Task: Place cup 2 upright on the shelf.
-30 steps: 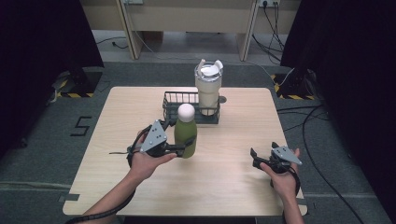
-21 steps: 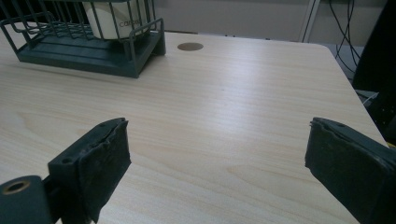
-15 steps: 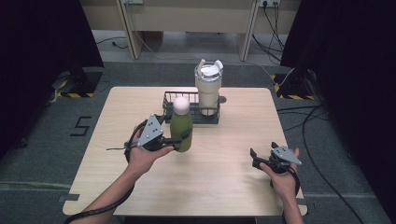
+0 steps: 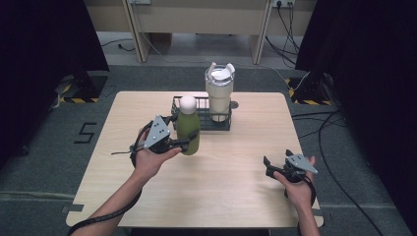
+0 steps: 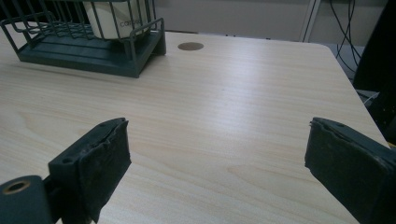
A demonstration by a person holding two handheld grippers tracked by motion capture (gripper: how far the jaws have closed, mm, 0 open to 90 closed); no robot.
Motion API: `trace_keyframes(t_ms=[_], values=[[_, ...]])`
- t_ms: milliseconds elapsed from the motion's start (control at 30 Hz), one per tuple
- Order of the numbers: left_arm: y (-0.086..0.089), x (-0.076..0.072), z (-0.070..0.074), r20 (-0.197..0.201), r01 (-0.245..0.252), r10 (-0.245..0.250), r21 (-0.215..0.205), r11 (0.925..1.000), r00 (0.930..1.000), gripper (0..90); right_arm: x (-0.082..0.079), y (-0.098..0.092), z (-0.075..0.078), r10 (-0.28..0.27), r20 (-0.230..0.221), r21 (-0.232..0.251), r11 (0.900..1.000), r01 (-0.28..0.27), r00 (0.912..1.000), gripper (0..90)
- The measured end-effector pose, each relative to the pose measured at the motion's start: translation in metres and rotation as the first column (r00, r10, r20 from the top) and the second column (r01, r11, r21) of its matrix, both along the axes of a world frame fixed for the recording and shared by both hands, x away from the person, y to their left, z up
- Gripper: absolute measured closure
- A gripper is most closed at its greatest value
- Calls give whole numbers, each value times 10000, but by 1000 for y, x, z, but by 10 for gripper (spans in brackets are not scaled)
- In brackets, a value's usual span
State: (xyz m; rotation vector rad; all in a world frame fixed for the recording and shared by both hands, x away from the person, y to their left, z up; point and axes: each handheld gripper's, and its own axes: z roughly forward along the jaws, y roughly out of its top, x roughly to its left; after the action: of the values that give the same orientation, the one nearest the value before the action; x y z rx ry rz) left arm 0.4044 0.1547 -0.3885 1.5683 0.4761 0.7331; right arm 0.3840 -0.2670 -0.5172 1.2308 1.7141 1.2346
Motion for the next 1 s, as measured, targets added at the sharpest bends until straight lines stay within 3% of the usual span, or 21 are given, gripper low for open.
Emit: trace_keyframes(t_ms=[367, 1000], values=[[2, 9, 1, -29, -395, 395, -37, 9992, 9992, 234, 0, 0, 0, -2, -5, 20, 10000, 2, 10000, 72], [9, 28, 2, -154, -1259, 1256, -250, 9917, 9920, 234, 0, 0, 0, 2, -27, 25, 10000, -2, 10000, 75]])
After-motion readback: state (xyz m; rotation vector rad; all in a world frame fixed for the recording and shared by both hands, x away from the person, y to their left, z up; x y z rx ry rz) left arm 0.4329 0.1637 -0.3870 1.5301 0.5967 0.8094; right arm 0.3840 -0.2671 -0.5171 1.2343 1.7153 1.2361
